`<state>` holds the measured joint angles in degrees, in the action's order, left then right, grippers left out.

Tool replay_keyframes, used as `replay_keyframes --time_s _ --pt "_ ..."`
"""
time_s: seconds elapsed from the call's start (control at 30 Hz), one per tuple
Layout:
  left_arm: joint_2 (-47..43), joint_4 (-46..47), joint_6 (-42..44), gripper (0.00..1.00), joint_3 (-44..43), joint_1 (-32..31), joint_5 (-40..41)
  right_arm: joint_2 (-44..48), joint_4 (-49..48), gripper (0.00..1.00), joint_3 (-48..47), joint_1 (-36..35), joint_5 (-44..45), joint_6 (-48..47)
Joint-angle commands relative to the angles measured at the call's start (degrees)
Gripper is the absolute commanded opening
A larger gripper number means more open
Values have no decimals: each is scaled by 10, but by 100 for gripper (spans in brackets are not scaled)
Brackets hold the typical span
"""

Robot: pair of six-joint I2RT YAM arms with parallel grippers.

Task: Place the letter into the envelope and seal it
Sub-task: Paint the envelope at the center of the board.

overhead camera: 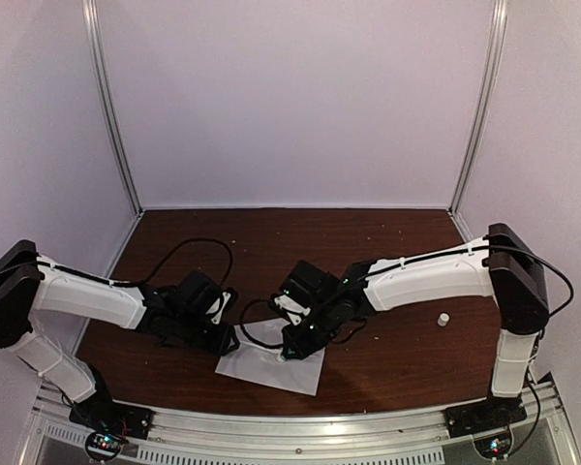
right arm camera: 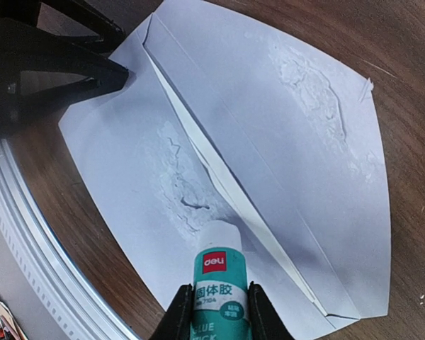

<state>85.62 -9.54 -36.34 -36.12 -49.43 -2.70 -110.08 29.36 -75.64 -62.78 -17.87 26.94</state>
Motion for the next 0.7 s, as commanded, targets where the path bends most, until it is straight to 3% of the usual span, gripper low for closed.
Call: replay_keyframes --time_s 0.0,0.67 --pt "14 -1 0 35 10 4 -15 -19 1 0 -18 -6 19 -5" --pt "12 11 -8 32 14 4 -30 -92 -1 0 -115 -14 17 -25"
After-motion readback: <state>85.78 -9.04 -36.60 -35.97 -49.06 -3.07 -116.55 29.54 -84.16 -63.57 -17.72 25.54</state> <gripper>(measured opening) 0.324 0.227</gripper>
